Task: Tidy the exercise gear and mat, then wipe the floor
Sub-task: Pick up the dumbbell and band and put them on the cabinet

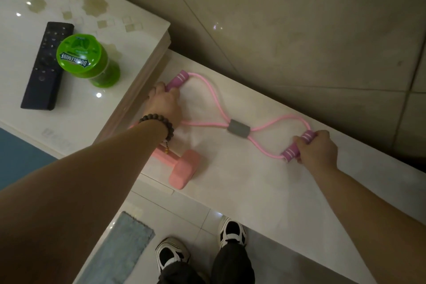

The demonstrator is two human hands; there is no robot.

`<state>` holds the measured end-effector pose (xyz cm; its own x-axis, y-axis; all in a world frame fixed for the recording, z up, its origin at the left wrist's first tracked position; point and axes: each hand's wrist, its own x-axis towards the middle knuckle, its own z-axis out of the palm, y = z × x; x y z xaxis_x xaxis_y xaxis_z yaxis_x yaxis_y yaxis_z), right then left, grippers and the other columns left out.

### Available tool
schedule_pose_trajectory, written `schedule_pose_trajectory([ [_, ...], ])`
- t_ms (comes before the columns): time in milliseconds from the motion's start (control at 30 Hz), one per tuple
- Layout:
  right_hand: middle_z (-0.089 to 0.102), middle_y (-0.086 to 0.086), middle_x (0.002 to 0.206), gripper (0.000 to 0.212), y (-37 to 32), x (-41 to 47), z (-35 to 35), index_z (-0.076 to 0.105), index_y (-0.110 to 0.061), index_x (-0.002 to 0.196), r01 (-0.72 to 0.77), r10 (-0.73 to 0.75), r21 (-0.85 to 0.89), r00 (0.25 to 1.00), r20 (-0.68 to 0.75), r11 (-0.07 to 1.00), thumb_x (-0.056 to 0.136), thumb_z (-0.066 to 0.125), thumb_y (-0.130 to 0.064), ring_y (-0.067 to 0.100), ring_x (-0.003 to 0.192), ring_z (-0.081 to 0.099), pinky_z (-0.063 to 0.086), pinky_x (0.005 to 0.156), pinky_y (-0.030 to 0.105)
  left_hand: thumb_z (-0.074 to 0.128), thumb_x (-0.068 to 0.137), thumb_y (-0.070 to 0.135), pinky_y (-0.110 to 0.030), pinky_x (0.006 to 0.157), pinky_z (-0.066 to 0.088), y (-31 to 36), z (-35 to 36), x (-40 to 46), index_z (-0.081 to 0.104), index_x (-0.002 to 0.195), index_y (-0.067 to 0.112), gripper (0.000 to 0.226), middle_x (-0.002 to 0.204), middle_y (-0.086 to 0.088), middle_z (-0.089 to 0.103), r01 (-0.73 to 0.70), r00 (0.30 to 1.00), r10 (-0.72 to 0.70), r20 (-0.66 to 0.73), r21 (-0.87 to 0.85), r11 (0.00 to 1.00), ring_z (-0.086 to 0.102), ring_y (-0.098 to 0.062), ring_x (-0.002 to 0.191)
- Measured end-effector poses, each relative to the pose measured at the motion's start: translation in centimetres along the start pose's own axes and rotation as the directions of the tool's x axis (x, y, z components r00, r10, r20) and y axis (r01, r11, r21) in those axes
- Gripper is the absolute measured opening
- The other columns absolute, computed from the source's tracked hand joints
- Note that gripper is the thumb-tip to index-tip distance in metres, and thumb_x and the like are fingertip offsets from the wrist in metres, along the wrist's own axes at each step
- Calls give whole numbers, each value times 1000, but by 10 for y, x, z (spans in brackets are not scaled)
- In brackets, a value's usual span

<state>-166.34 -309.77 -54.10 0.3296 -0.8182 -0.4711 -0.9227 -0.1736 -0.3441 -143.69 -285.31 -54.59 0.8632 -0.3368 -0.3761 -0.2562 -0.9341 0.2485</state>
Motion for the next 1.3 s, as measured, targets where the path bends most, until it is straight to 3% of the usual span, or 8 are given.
schedule_pose_trajectory([
  [100, 59, 20, 116, 56, 1, -4, -2, 43, -5, 127, 24, -24, -26, 1000, 20, 999, 88, 63, -39, 35, 94, 64, 57, 76, 39, 45, 95, 20, -50, 108, 36, -2, -1, 0, 49, 129, 19, 34, 142, -12, 34, -25, 999, 24, 27, 15, 1000, 33, -36, 130],
  [167, 56, 21, 123, 61, -1, -6, -6, 38, -5, 135, 43, -40, -80, 998, 41, 996, 90, 61, -38, 37, 104, 60, 50, 77, 34, 46, 94, 16, -50, 110, 35, -2, -4, -3, 41, 139, 23, 46, 147, -12, 30, -26, 999, 26, 38, 3, 1000, 31, -37, 133],
  [267, 46, 21, 137, 67, -7, -15, -16, 29, -5, 144, 58, -51, -128, 997, 57, 990, 92, 59, -35, 39, 118, 52, 48, 87, 38, 50, 93, 15, -46, 113, 32, -1, -18, -17, 25, 150, 26, 63, 153, -10, 27, -19, 999, 20, 44, -28, 999, 28, -34, 138],
  [500, 39, 20, 143, 60, -37, -74, -58, 36, -3, 143, 283, -281, -161, 959, 34, 946, 94, 56, -31, 35, 131, 40, 42, 100, 41, 49, 95, 29, -43, 111, 32, -5, -80, -91, 31, 147, 12, 57, 150, -10, 36, -48, 999, 46, -22, -70, 996, 36, -31, 135],
  [633, 38, 18, 144, 58, -58, -126, -82, 38, -6, 142, 417, -413, -195, 909, 65, 888, 95, 53, -35, 33, 131, 39, 47, 98, 44, 45, 96, 34, -41, 115, 26, -7, -117, -147, 32, 147, 12, 58, 152, -10, 34, -4, 1000, 1, -26, -113, 994, 30, -29, 139],
  [833, 29, 12, 152, 54, -79, -216, -119, 39, -9, 142, 557, -556, -270, 827, 85, 786, 95, 51, -34, 30, 139, 28, 40, 106, 44, 39, 97, 44, -40, 119, 17, -21, -173, -240, 26, 150, 12, 63, 155, -8, 30, 57, 997, -63, -52, -106, 993, 20, -27, 145],
  [1000, 26, 13, 154, 53, -76, -298, -150, 38, -9, 144, 615, -603, -277, 786, 140, 738, 97, 47, -33, 29, 143, 21, 29, 113, 43, 36, 98, 46, -40, 119, 13, -41, -219, -333, 22, 151, 11, 65, 156, -8, 27, 124, 990, -130, -49, -123, 985, 16, -26, 146],
  [1300, 22, 8, 156, 53, -68, -393, -181, 32, -18, 147, 738, -686, -394, 666, 293, 548, 99, 40, -39, 25, 144, 17, 27, 115, 37, 36, 99, 46, -42, 120, 15, -71, -242, -465, 19, 152, 13, 65, 157, -7, 25, 330, 940, -340, -34, -168, 929, 16, -24, 147],
])
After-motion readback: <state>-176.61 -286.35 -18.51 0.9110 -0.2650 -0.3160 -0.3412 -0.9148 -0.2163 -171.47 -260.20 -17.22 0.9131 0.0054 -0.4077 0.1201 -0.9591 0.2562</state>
